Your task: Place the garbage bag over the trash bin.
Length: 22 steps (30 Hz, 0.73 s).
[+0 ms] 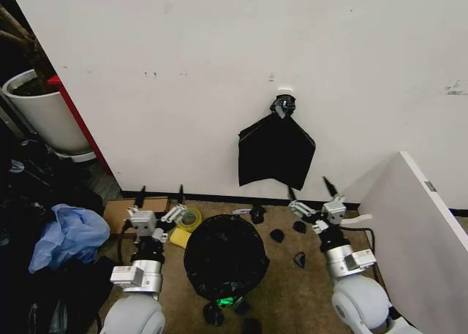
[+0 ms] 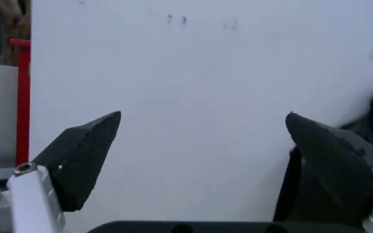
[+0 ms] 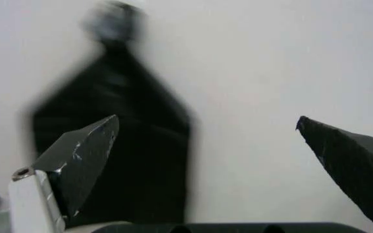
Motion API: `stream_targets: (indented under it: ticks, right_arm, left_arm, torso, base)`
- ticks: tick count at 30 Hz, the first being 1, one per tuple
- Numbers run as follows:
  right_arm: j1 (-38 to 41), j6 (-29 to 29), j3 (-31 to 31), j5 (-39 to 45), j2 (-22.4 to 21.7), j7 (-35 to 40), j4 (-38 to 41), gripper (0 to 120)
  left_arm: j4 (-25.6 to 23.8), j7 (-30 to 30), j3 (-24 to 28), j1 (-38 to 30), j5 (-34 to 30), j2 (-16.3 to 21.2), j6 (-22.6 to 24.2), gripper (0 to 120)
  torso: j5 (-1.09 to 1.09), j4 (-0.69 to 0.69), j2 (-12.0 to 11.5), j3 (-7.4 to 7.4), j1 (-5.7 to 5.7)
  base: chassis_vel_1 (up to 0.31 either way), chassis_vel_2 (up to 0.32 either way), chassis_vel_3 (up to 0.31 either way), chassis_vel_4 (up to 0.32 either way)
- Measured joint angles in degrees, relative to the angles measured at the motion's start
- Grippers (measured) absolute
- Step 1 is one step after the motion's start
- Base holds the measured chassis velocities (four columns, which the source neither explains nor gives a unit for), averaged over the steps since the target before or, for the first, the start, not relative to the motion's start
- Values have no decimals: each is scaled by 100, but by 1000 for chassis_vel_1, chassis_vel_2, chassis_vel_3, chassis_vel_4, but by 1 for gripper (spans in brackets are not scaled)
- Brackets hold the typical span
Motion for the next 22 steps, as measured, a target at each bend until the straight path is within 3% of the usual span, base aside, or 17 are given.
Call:
stream_targets:
  ticks: [1, 2, 3, 4, 7, 8, 9, 10, 11, 14, 17, 22]
  right_arm:
    - [-2, 4, 7, -2, 3, 8, 0, 100]
    - [-2, 22, 35, -12, 22, 48, -2, 100]
    - [-2, 22, 35, -12, 22, 48, -2, 100]
    - [2, 39, 89, -60, 72, 133, -23, 100]
    - [0, 38, 234, -242, 182, 218, -83, 100]
    - [-58, -27, 400, -515, 272, 306, -104, 100]
    - [-58, -27, 400, -515, 272, 306, -104, 100]
    - [-137, -124, 578, -871, 364, 458, -106, 100]
    - [-174, -195, 675, -1075, 407, 573, -106, 100]
    - [-295, -581, 1088, -1541, 472, 1206, -61, 100]
    - [-424, -967, 1600, -1226, 446, 1480, -13, 100]
    - [-831, -560, 2523, -493, 378, 269, -235, 100]
  left_arm:
    - [-29, 6, -2, 23, 110, 1, -89, 100]
    - [-64, 94, -8, 95, 549, 1, -460, 100]
    - [-64, 94, -8, 95, 549, 1, -460, 100]
    - [-7, 434, -26, 221, 1312, -28, -1304, 100]
    - [265, 1025, -115, 384, 2431, -187, -2615, 100]
    - [491, 1385, -258, 452, 3154, -365, -3455, 100]
    - [491, 1385, -258, 452, 3154, -365, -3455, 100]
    - [624, 1614, -434, 490, 3618, -573, -3976, 100]
    - [639, 1697, -543, 515, 3767, -716, -4156, 100]
    - [453, 1870, -869, 587, 3672, -1160, -4214, 100]
    - [268, 1993, -1016, 533, 3372, -1351, -4093, 100]
    - [145, 2238, -1159, 416, 3057, -1312, -3949, 100]
  torso:
    - [0, 0, 0, 0, 0]
    - [0, 0, 0, 0, 0]
    - [0, 0, 0, 0, 0]
    - [0, 0, 0, 0, 0]
    - [-1, 2, 0, 1, 0]
    - [0, 1, 0, 0, 0]
    - [0, 1, 0, 0, 0]
    - [0, -1, 0, 1, 0]
    - [-1, -1, 0, 0, 0]
    - [1, 2, 0, 0, 0]
    - [0, 0, 0, 0, 0]
    - [1, 0, 0, 0, 0]
  base:
    - [0, 0, 0, 0]
    - [0, 0, 0, 0]
    - [0, 0, 0, 0]
    - [0, 0, 0, 0]
    - [0, 0, 0, 0]
    - [0, 0, 0, 0]
    - [0, 0, 0, 0]
    - [0, 0, 0, 0]
    - [0, 0, 0, 0]
    - [0, 0, 0, 0]
    - [0, 0, 0, 0]
    - [0, 0, 0, 0]
